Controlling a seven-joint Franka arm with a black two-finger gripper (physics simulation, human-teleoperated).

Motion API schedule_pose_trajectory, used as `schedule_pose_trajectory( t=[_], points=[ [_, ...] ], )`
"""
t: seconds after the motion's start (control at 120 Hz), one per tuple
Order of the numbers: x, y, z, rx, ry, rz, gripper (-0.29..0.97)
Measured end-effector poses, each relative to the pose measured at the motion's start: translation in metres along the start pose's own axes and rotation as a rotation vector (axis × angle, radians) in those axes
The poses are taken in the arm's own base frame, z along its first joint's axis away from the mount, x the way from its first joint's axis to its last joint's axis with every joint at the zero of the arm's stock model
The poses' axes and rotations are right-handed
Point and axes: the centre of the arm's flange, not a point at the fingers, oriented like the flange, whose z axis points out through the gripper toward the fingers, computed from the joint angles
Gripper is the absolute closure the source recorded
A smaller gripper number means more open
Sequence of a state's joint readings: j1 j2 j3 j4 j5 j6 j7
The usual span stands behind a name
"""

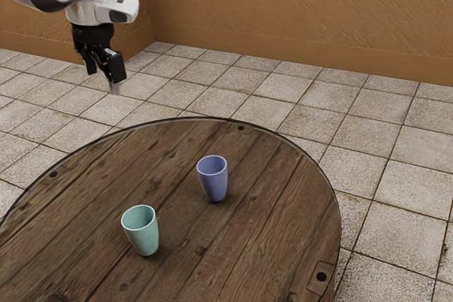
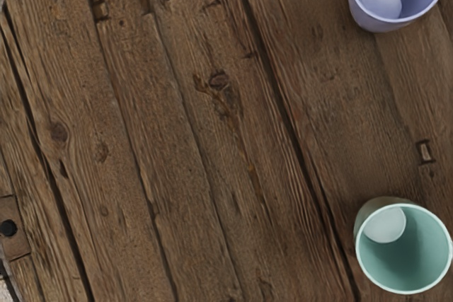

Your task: Place the left cup onto the right cup

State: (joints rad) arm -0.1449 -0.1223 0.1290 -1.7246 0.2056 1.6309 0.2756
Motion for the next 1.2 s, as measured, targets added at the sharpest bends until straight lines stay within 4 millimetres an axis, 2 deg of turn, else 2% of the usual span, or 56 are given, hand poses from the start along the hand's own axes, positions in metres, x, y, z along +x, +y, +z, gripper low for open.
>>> schedule_pose_trajectory(
  t=[0.133, 0.467, 0.533, 0.658, 0.975, 1.2],
  points=[
    [-0.002, -0.002, 0.003, -0.002, -0.004, 0.003, 0.00],
    [-0.027, -0.001, 0.018, -0.022, -0.043, 0.008, 0.00],
    [-0.029, -0.001, 0.031, -0.031, -0.069, 0.009, 0.00],
    [-0.034, 0.003, 0.076, -0.054, -0.135, 0.002, 0.00],
    [-0.042, 0.039, 0.165, -0.156, -0.175, -0.075, 0.00],
    [-0.043, 0.052, 0.212, -0.249, -0.183, -0.187, 0.00]
  ],
)
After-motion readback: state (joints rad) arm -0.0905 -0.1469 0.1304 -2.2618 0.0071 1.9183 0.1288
